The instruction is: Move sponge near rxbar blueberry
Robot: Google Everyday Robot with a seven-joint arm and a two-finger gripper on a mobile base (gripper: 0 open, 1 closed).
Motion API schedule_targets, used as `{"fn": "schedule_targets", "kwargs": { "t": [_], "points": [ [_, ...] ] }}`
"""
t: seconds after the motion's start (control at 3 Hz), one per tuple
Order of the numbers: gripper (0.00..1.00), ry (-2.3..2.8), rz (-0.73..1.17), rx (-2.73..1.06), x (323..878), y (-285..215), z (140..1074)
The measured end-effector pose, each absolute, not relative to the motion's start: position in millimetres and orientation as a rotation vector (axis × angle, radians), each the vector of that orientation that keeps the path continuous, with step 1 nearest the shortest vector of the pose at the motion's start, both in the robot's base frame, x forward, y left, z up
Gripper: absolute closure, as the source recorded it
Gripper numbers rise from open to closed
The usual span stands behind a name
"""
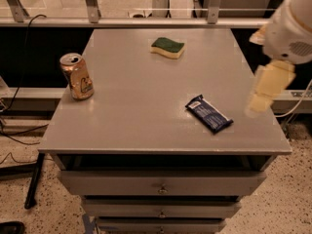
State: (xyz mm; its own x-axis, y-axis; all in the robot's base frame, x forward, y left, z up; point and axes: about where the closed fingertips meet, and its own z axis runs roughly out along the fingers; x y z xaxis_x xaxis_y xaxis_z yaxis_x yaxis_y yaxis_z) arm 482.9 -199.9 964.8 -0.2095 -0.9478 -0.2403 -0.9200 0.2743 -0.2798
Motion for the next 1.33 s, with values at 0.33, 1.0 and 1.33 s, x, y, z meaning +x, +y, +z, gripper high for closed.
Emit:
{"fn": "schedule_targets", "kwargs": {
  "t": [0.33, 1.0, 1.33],
  "points": [
    [0.00, 2.168, -0.061, -1.591, 562.6, -174.4, 941.9],
    [0.00, 2.150, 0.149, -1.291, 718.2, -103.0, 895.1],
    [0.00, 2.150, 0.272, -1.143, 770.5, -76.4, 876.8]
  ]
}}
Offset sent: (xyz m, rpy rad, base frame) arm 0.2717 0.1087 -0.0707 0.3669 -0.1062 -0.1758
